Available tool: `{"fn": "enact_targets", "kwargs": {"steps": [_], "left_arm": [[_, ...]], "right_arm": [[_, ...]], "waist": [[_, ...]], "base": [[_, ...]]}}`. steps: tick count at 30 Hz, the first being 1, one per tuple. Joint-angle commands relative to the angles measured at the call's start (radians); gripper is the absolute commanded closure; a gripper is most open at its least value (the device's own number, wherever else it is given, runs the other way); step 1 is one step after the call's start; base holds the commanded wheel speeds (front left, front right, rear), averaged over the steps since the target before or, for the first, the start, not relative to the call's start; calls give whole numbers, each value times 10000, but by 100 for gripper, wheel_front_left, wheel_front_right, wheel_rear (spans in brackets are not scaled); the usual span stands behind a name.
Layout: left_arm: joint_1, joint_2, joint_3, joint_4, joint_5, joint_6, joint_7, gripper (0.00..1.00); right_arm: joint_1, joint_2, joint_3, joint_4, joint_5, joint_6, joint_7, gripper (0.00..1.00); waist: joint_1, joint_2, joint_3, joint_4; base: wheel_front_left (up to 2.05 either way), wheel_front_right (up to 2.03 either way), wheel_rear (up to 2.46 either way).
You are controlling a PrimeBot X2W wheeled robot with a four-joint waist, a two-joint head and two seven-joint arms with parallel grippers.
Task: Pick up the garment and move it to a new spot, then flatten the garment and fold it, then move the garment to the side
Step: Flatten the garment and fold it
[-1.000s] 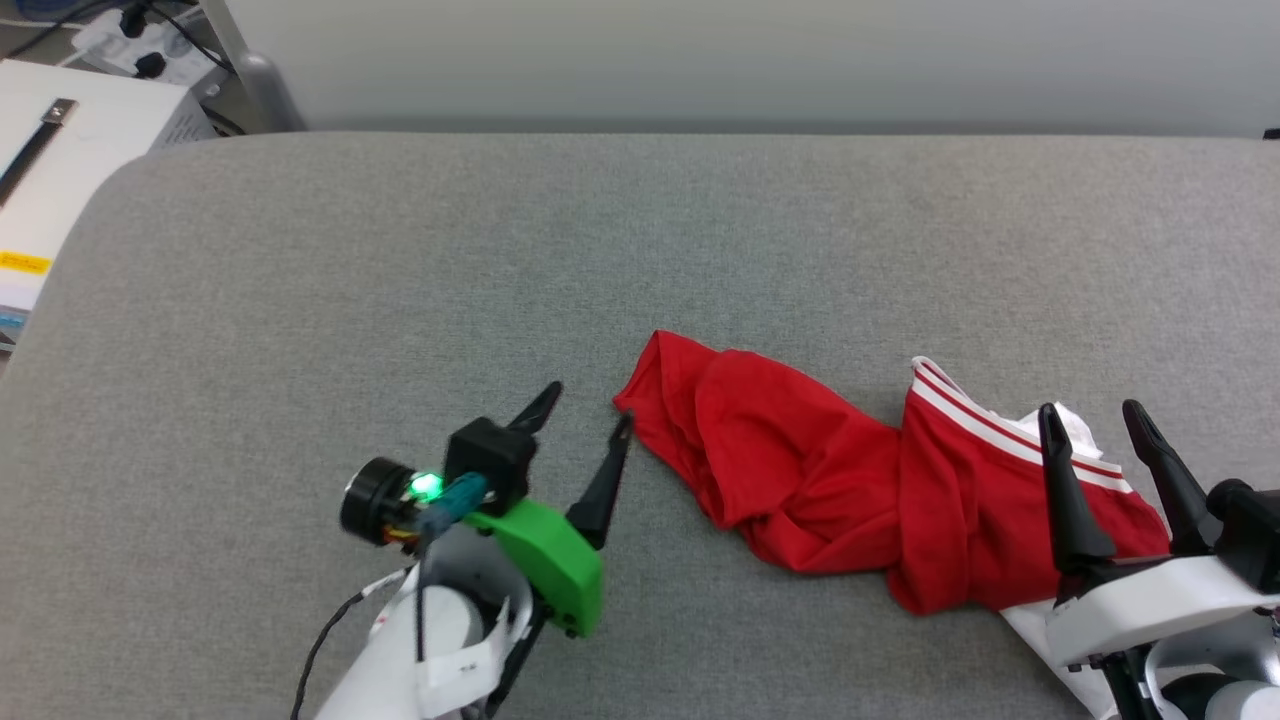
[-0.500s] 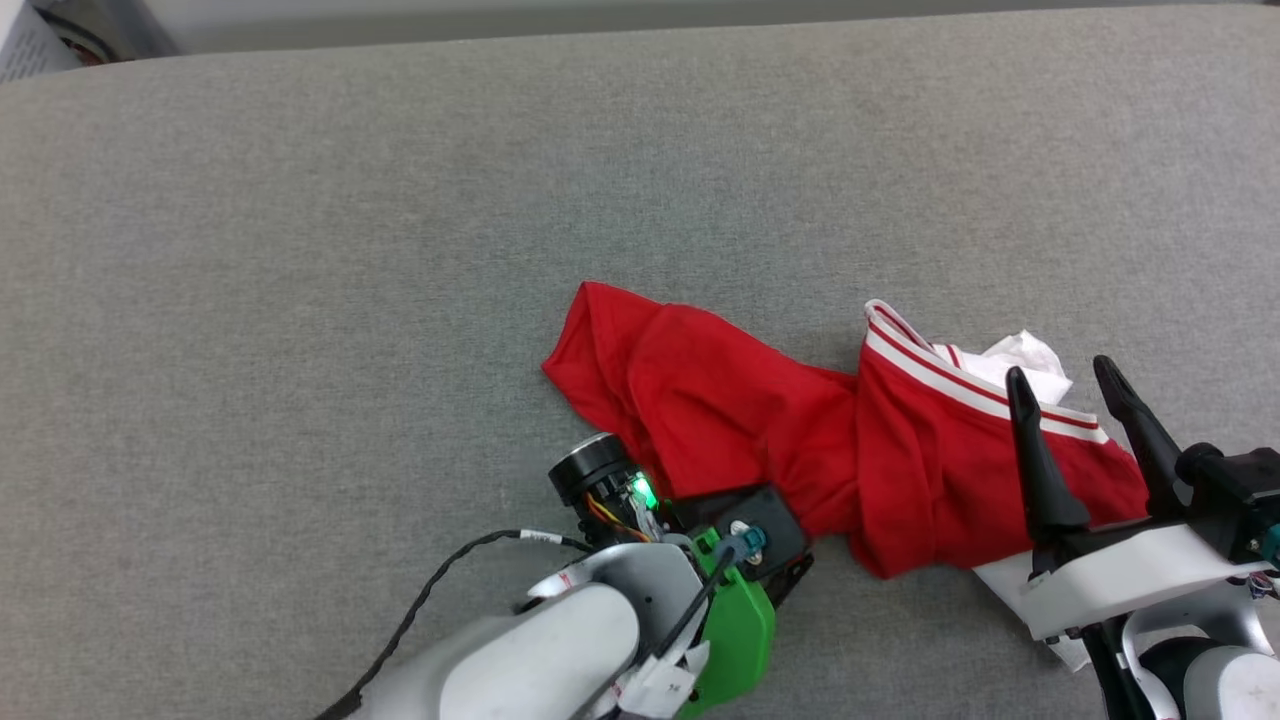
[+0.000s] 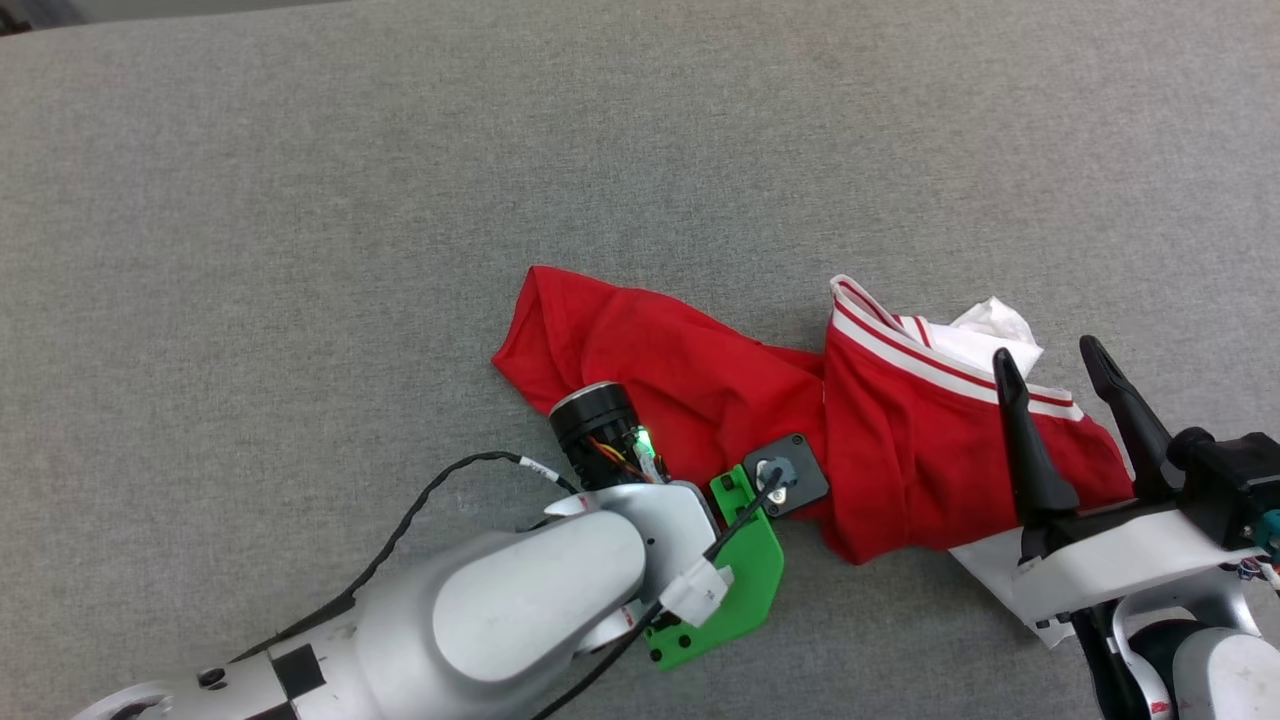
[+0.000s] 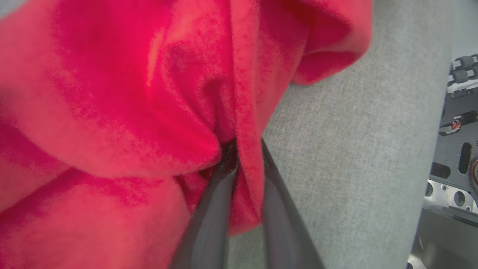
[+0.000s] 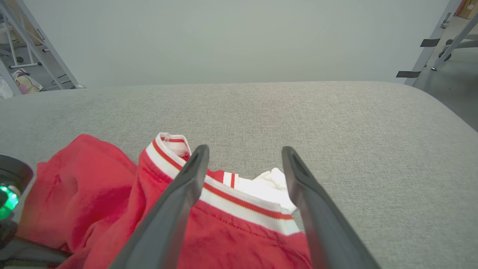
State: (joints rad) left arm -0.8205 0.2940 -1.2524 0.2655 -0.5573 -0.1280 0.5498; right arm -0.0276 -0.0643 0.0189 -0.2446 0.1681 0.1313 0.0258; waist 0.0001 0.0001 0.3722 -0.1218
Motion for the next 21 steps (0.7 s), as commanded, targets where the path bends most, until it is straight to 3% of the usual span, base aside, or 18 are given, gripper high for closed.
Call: {"fn": "enact_targets", "kwargs": {"steps": [1, 3, 7, 15, 21], "left_arm": [[352, 345, -268, 323, -156, -26, -129, 100], [350, 396, -22, 347, -313, -5, -731, 100], [578, 666, 747, 144, -544, 537, -1892, 100], [1390, 2162, 2502, -877, -1231, 2100, -3270, 100], [1567, 2915, 3815, -650, -1961, 2710, -4051, 100]], "right_arm": [[-187, 31, -47, 56, 85, -6, -108, 0], [-112, 43, -214, 80, 84, -6, -134, 0], [76, 80, -584, 0, 45, -6, -107, 0], [389, 126, -1187, -219, 82, -6, 194, 0], [362, 137, -1217, -316, 178, -6, 378, 0]], "waist": [[-1, -1, -147, 30], [-1, -1, -311, 153], [-1, -1, -742, 391], [-1, -1, -1360, 927], [-1, -1, -1226, 1120]], "base": [[0, 0, 0], [0, 0, 0], [0, 0, 0], [0, 0, 0], [0, 0, 0]]}}
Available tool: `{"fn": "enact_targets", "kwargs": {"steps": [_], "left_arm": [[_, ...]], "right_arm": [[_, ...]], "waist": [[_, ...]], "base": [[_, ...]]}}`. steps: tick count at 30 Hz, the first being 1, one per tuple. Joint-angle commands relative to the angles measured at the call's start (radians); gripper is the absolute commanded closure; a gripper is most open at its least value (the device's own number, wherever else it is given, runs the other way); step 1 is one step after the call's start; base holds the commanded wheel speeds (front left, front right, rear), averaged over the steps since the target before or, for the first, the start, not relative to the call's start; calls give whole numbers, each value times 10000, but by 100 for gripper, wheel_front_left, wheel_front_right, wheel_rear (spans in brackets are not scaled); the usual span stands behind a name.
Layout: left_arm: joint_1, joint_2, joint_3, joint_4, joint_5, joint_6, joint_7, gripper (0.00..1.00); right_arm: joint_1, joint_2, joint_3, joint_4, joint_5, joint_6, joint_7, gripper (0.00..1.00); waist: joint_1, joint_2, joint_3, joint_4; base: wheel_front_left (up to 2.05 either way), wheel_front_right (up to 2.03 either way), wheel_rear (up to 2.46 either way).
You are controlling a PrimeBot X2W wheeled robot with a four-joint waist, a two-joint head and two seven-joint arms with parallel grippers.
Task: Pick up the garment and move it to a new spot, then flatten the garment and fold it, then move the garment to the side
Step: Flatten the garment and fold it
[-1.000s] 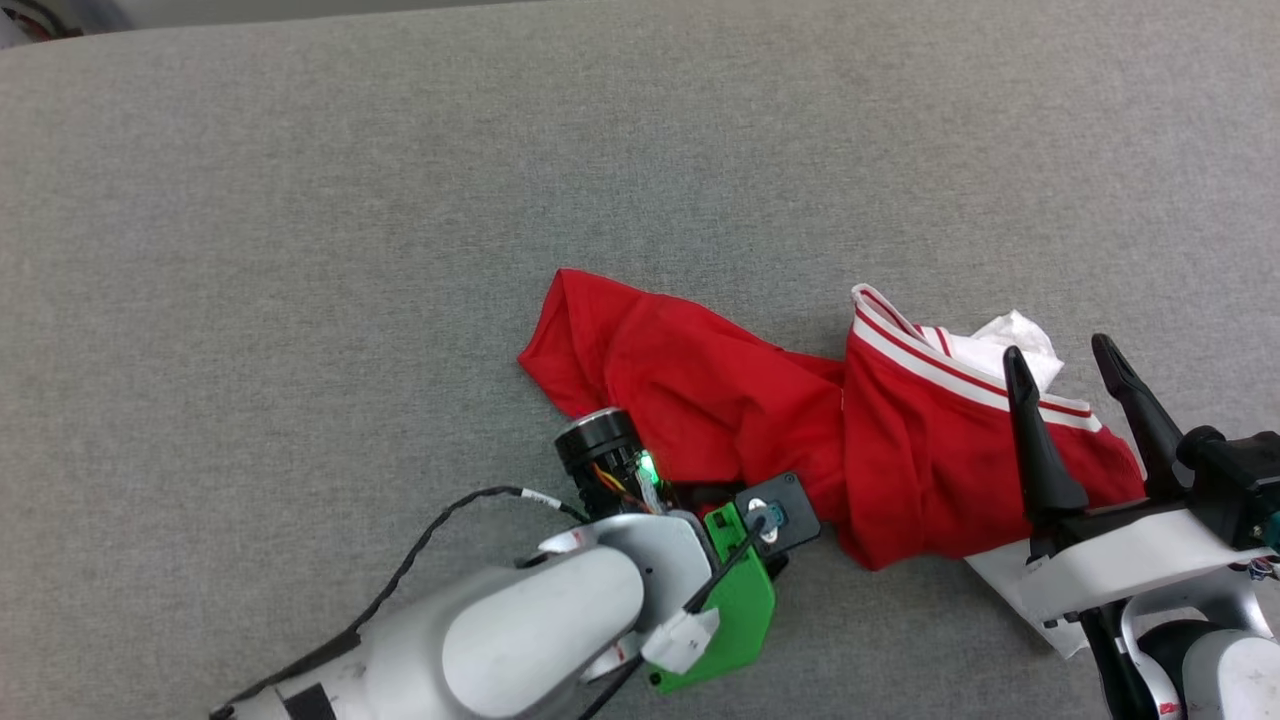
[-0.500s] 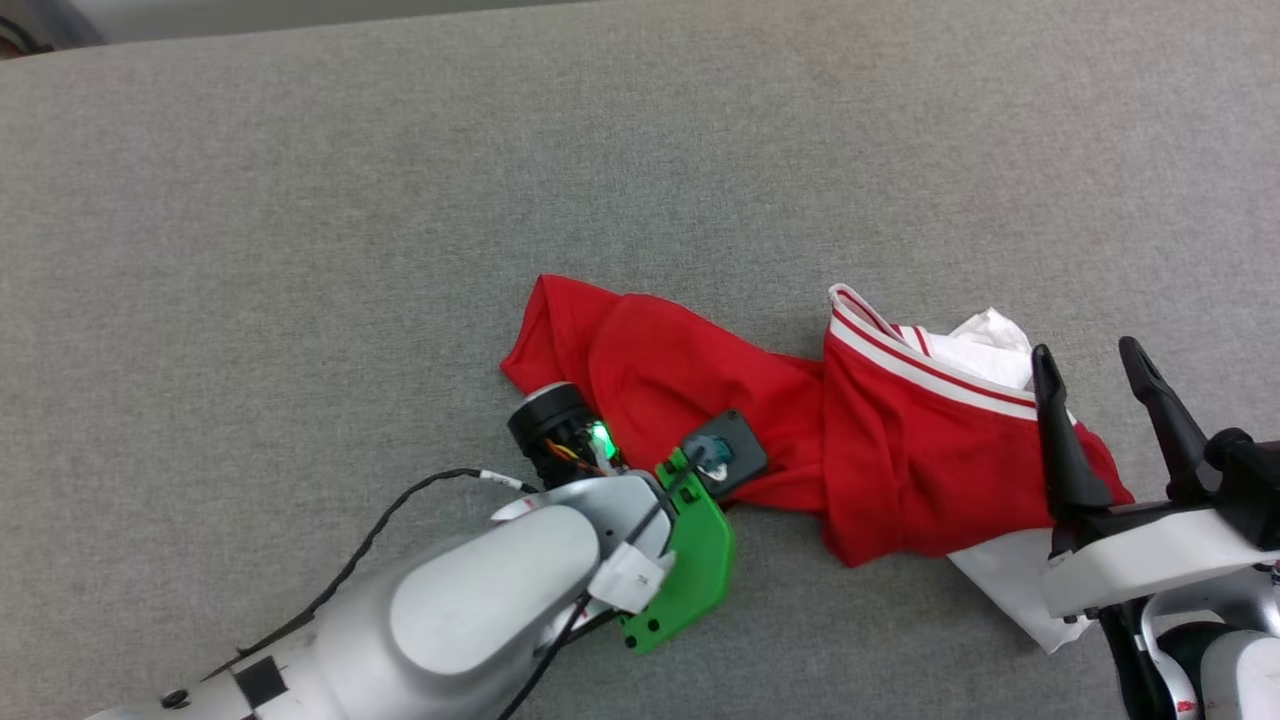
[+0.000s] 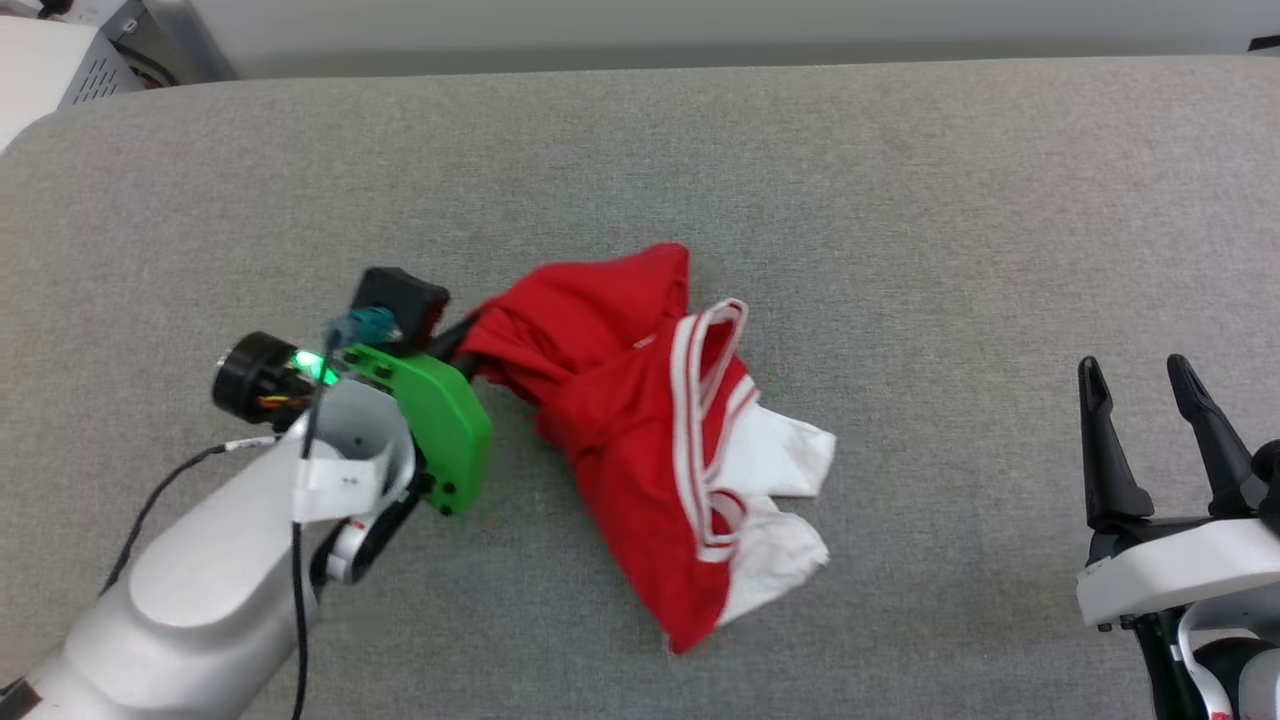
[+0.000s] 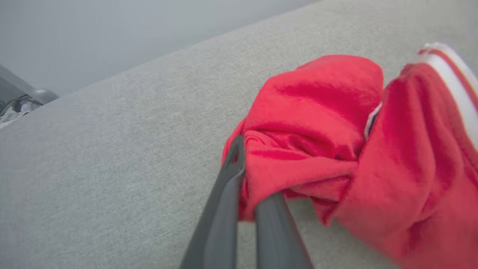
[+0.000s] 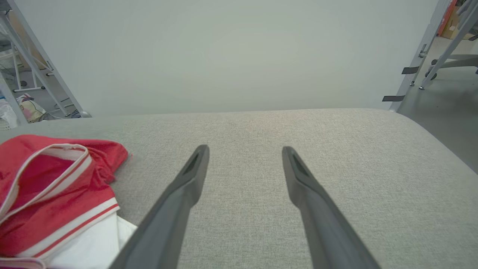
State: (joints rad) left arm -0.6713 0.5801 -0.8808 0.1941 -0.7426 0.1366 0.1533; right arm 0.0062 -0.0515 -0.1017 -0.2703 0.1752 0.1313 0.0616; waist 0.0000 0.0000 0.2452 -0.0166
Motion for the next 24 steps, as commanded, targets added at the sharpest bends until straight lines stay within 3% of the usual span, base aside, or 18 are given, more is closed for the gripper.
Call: {"fn": "enact_targets", "kwargs": {"steps": [1, 5, 10, 11, 12, 13, 17, 24], "left_arm": [[80, 102, 269, 213, -239, 104, -179, 100], [157, -83, 897, 1001, -857, 99, -777, 100], [362, -627, 979, 2129, -1218, -295, -1376, 100], [405, -718, 976, 2305, -1234, -305, -1479, 84], [469, -834, 986, 2488, -1273, -311, -1608, 11], [508, -920, 1013, 2581, -1278, -321, -1795, 0], [834, -1146, 1158, 2771, -1204, -239, -2804, 0], [1927, -1133, 1781, 2235, -816, 448, -4068, 0]], "right_arm": [[-13, 9, 6, -81, 118, -6, 34, 0], [-119, 10, 18, -141, 155, -6, 103, 0], [-234, 11, 56, -56, 234, -6, 109, 0], [-245, 11, 50, -35, 234, -6, 101, 0], [-254, 11, 46, 0, 237, -6, 94, 0], [-260, 11, 43, 33, 238, -6, 94, 0], [-240, 12, 90, 181, 223, -6, 132, 0], [-82, 12, 317, 434, 185, -6, 290, 0]], "waist": [[0, 0, 119, 54], [0, 0, 451, 4], [0, 0, 721, -74], [0, 0, 729, -70], [0, 0, 720, -62], [0, 0, 696, -52], [0, 0, 423, 30], [0, 0, -279, 221]], "base": [[0, 0, 0], [0, 0, 0], [0, 0, 0], [0, 0, 0], [0, 0, 0], [0, 0, 0], [0, 0, 0], [0, 0, 0]]}}
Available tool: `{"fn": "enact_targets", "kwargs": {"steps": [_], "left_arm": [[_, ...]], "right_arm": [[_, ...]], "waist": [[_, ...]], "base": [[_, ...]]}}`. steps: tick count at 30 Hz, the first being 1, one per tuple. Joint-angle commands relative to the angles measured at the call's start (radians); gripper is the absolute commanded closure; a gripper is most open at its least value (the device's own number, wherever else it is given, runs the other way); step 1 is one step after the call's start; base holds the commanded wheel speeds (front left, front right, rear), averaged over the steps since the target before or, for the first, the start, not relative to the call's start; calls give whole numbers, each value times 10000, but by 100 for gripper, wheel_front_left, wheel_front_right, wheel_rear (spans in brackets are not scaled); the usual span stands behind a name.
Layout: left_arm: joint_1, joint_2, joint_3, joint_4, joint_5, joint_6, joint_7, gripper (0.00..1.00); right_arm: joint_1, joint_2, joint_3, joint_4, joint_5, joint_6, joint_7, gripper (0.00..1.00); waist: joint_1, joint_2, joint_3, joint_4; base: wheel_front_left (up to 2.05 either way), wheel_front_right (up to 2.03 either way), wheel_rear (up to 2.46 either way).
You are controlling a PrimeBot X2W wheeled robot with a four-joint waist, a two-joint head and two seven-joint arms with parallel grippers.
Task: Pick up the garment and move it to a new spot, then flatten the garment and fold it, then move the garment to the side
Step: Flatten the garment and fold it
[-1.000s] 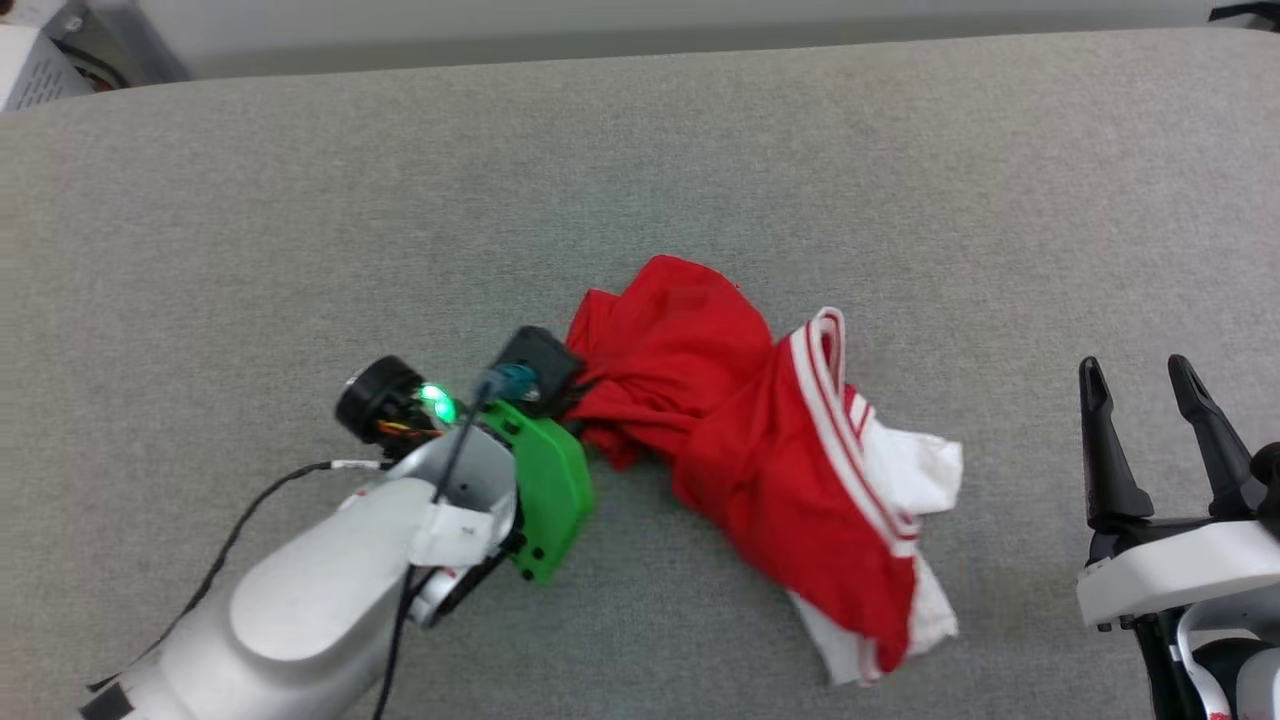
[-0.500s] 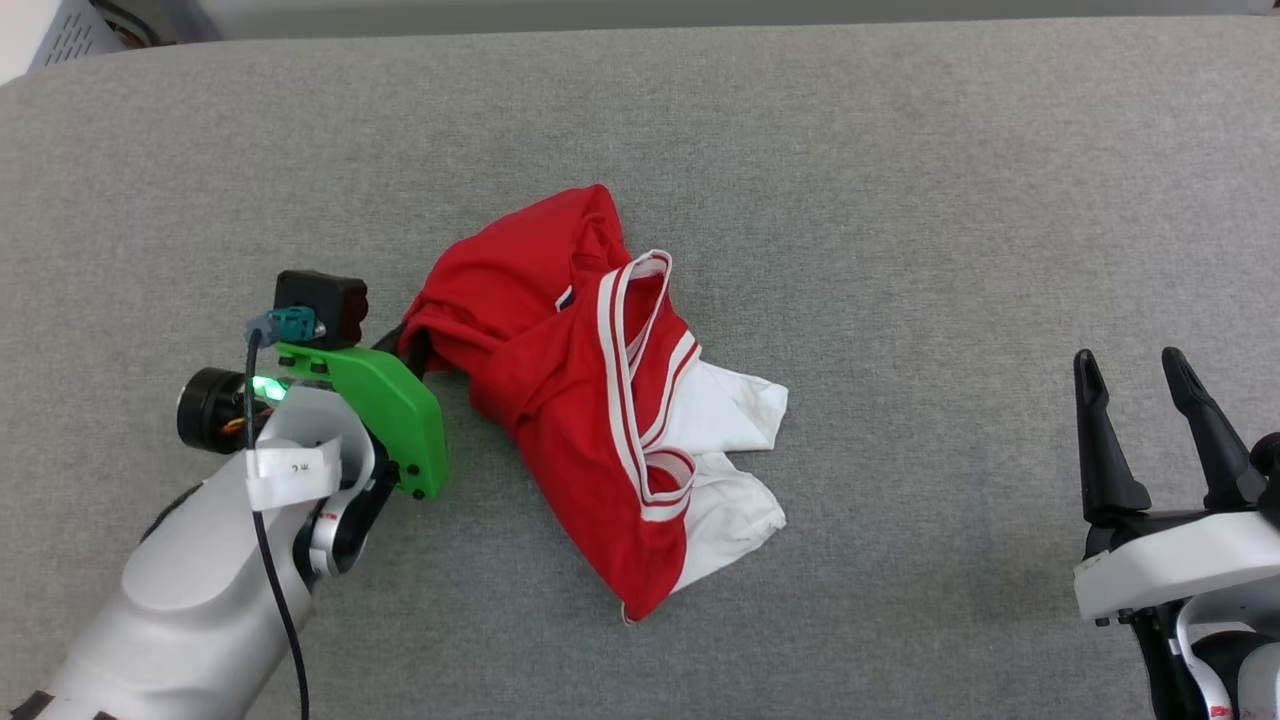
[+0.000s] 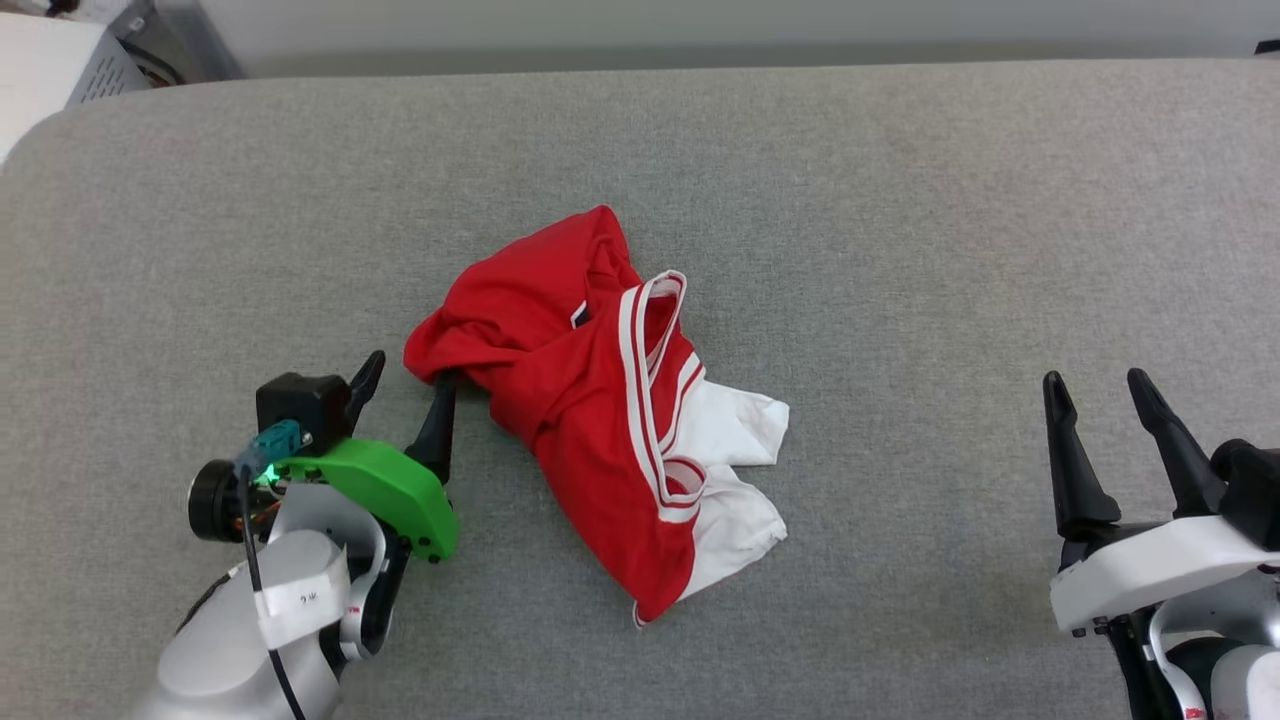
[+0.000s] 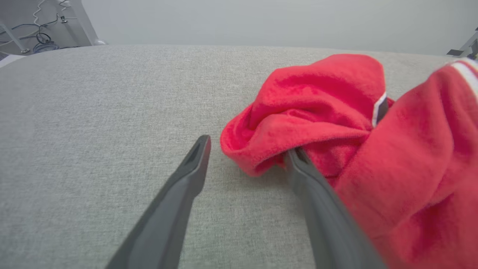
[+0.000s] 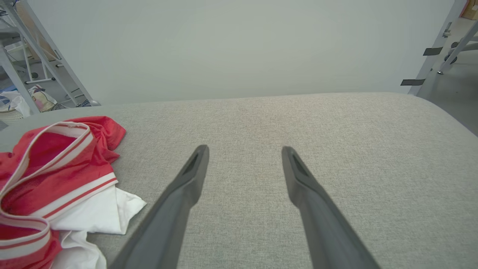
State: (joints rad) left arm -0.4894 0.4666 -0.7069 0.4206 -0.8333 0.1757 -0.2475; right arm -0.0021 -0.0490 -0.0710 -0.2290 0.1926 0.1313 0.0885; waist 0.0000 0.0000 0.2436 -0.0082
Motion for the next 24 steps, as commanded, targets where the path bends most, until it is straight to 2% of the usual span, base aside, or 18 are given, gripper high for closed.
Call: {"fn": "enact_targets", "kwargs": {"steps": [1, 2, 8, 13, 19, 24], "left_arm": [[254, 6, 150, -197, 212, 172, -95, 0], [846, -106, 894, -1250, 784, 536, -135, 0], [2039, -535, 2219, -3092, 2161, 800, -140, 0], [2634, -886, 2678, -3880, 2955, 713, -141, 0], [2976, -1417, 2887, -4129, 3420, 431, -142, 0], [2983, -1855, 2957, -4091, 3702, 186, -142, 0]], "right_arm": [[31, -13, 24, 55, 14, -6, 43, 0], [152, -13, 53, 190, 84, -6, 196, 0], [208, -71, 239, 726, 337, -6, 758, 0], [-72, -536, 673, 1479, 911, -6, 1660, 0], [-1037, -1363, 1569, 2533, 1625, -6, 3859, 0], [-2180, -1892, 2594, 3044, 2024, -6, 5286, 0]], "waist": [[0, 0, -348, 176], [0, 0, -547, 327], [0, 0, -771, 561], [0, 0, -796, 834], [0, 0, -635, 1410], [0, 0, -329, 1931]], "base": [[0, 0, 0], [0, 0, 0], [0, 0, 0], [0, 0, 0], [0, 0, 0], [0, 0, 0]]}}
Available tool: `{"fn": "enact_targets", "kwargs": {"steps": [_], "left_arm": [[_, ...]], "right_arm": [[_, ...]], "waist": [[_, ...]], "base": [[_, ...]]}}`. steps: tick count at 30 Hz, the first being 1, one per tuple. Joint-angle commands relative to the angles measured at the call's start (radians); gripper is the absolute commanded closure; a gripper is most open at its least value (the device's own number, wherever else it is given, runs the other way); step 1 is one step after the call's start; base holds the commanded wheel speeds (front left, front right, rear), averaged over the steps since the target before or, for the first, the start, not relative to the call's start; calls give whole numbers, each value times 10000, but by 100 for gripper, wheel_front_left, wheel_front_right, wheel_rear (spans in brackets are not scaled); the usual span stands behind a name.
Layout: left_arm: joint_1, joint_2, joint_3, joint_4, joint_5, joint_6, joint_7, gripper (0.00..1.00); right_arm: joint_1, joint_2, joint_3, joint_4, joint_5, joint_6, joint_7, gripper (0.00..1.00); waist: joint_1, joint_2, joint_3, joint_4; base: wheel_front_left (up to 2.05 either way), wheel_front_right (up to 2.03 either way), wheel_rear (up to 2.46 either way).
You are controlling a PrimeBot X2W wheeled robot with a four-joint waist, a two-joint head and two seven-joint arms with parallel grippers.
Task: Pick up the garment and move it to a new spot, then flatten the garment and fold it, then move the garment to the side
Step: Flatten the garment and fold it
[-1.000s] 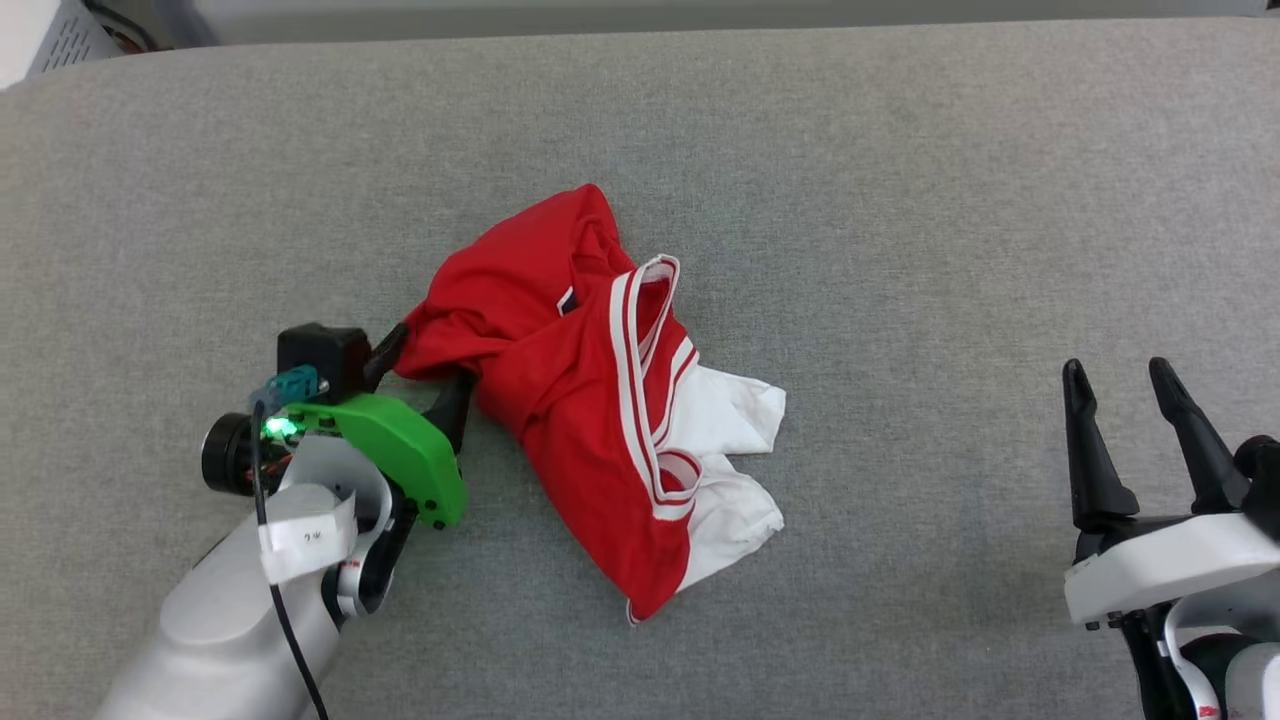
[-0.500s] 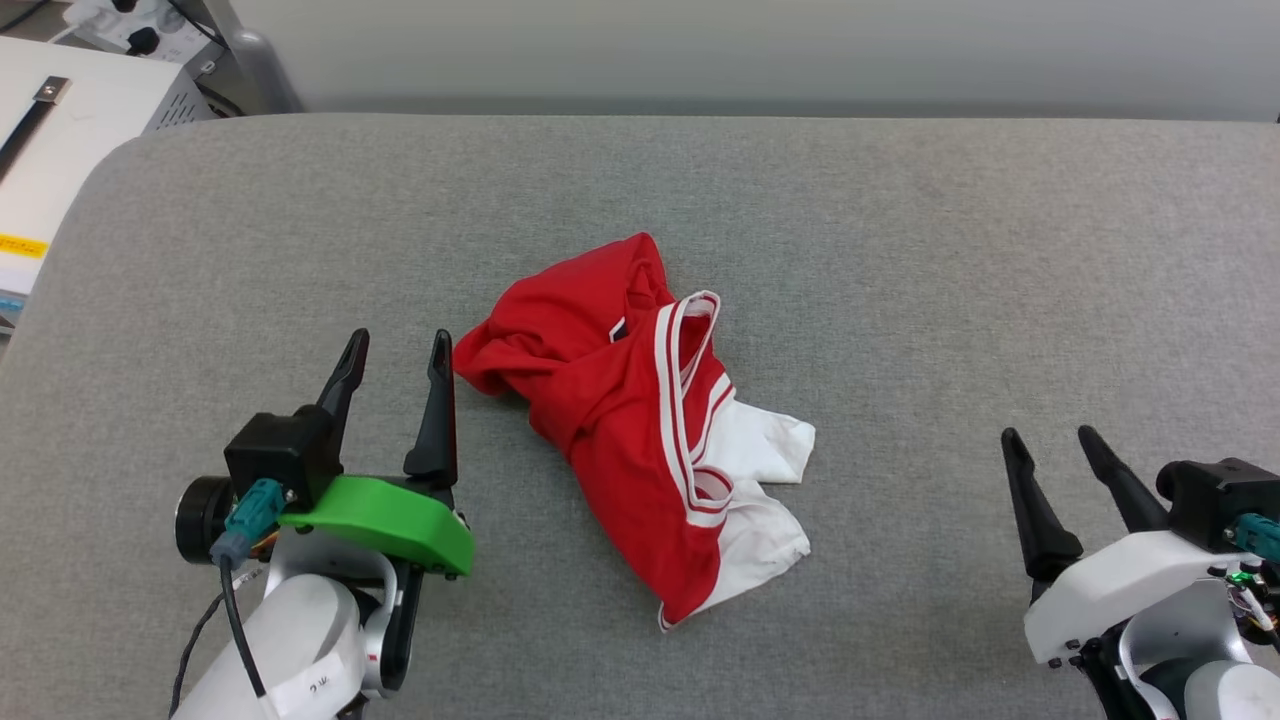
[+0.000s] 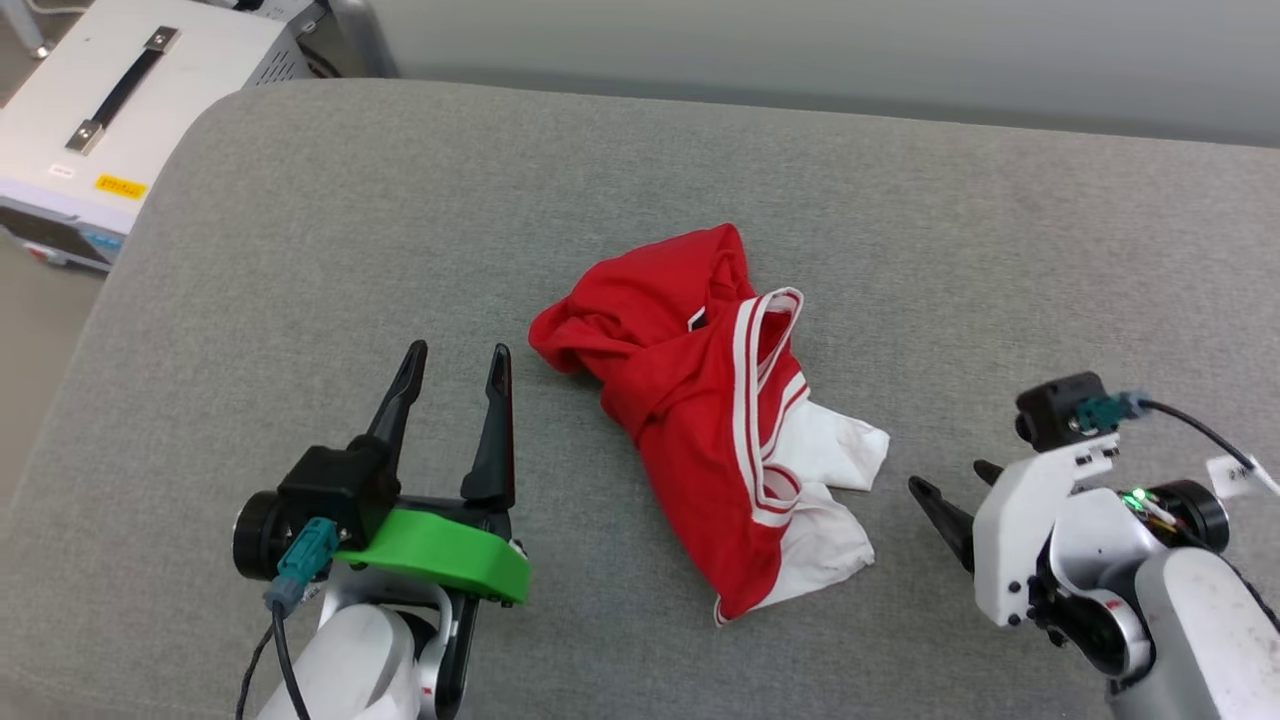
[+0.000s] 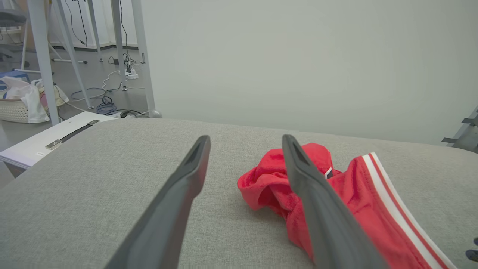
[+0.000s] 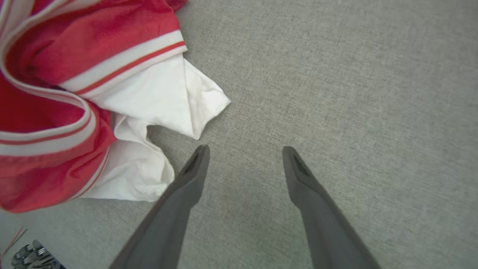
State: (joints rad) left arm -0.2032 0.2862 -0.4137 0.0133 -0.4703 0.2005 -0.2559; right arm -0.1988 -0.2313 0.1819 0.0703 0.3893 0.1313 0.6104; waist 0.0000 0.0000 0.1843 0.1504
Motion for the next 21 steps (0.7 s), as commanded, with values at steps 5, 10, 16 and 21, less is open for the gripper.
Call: {"fn": "enact_targets", "kwargs": {"steps": [5, 10, 16, 21], "left_arm": [[-15, -543, 145, 126, 352, -436, -58, 0], [-68, -959, 359, 259, 583, -765, -58, 0], [38, -1300, 700, 491, 823, -1098, -58, 0], [133, -1518, 968, 666, 1007, -1301, -58, 0]], "right_arm": [[-1436, -481, 987, 789, 383, -6, 930, 0], [-2167, -647, 1632, 1853, 539, -6, 1383, 0], [-2076, -673, 2410, 3182, 966, -6, 2670, 0], [-2121, -732, 2671, 3110, 1382, -6, 2992, 100]], "waist": [[0, 0, 506, 867], [0, 0, 690, 1175], [0, 0, 760, 1314], [0, 0, 715, 1235]], "base": [[0, 0, 0], [0, 0, 0], [0, 0, 0], [0, 0, 0]]}}
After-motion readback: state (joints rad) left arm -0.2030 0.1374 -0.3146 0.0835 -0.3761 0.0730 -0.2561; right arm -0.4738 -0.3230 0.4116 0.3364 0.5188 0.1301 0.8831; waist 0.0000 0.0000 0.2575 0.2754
